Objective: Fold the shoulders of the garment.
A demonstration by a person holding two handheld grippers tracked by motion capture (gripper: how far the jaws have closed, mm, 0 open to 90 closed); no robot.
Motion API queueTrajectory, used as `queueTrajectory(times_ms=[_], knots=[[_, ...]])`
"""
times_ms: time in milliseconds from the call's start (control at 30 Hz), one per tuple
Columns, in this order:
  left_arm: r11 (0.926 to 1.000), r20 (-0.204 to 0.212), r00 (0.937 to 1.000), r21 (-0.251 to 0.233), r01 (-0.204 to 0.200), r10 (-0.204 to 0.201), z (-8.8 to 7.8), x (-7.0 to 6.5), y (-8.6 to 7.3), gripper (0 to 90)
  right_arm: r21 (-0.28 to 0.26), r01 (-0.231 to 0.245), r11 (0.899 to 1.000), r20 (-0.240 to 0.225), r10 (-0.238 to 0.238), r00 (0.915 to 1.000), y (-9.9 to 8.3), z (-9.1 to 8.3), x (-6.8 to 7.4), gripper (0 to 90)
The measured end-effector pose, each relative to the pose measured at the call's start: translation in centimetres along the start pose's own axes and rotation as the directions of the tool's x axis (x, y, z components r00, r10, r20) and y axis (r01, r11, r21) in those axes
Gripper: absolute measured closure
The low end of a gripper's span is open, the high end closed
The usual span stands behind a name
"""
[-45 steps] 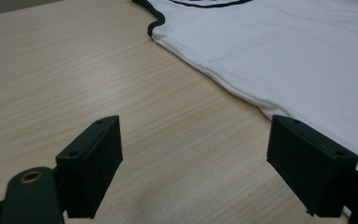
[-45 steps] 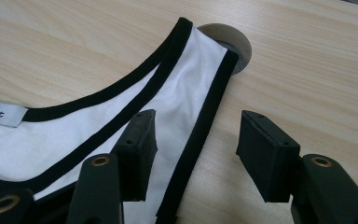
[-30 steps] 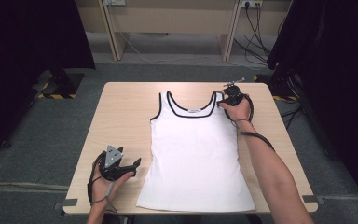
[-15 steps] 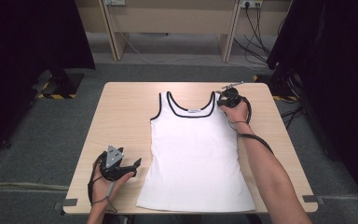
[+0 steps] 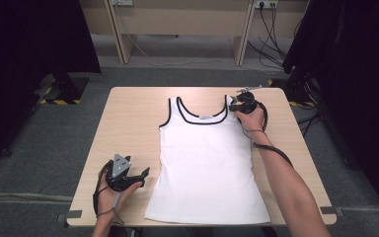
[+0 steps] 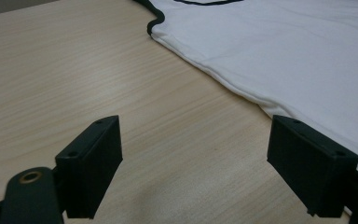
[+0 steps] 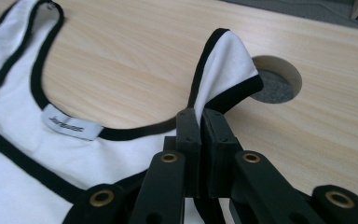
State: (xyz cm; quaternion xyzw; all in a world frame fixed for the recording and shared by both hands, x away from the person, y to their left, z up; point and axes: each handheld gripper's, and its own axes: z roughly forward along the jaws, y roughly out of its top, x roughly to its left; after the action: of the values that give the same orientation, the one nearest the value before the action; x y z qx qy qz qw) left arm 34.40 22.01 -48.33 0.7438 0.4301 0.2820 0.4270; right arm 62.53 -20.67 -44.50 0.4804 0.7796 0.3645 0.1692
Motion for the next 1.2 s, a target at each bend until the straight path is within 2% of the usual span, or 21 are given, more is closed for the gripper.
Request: queueTrajectory(times_ms=[233,400,600,767,1033,1133,1200], knots=[[1.0000,-0.003,1.0000,0.003,-0.008,0.008,0.0,-0.1,0.0,17.5,-0.040,0.075,0.996,-0.004,-0.075,0.9972,-0.2,-1.4,2.5,85.5],[1.0000,0.000,1.0000,-0.001,-0.003,0.003,0.0,0.0,0.0,17.5,-0.046,0.141,0.989,0.000,-0.141,0.9900,-0.9,-1.8,4.3,85.2],[0.9999,-0.001,0.9999,0.003,-0.011,0.011,0.0,-0.1,0.0,17.5,-0.058,0.188,0.980,-0.045,-0.191,0.9806,-2.2,-2.6,6.3,84.9],[0.9999,0.000,0.9999,0.003,-0.013,0.013,0.0,-0.1,0.0,17.4,-0.058,0.242,0.969,-0.080,-0.246,0.9661,-3.4,-3.3,7.8,80.7],[0.9998,0.000,0.9998,0.004,-0.018,0.018,0.0,-0.2,0.0,17.4,-0.017,0.339,0.941,-0.176,-0.336,0.9251,-5.0,-4.2,9.3,69.1],[0.9998,0.001,0.9998,0.003,-0.019,0.019,0.0,-0.2,0.0,17.4,-0.035,0.358,0.933,-0.183,-0.358,0.9157,-4.8,-4.8,9.6,63.4],[0.9998,0.000,0.9998,0.004,-0.020,0.020,0.0,-0.2,0.0,17.5,-0.056,0.351,0.935,-0.180,-0.355,0.9173,-4.3,-5.2,9.7,61.3]])
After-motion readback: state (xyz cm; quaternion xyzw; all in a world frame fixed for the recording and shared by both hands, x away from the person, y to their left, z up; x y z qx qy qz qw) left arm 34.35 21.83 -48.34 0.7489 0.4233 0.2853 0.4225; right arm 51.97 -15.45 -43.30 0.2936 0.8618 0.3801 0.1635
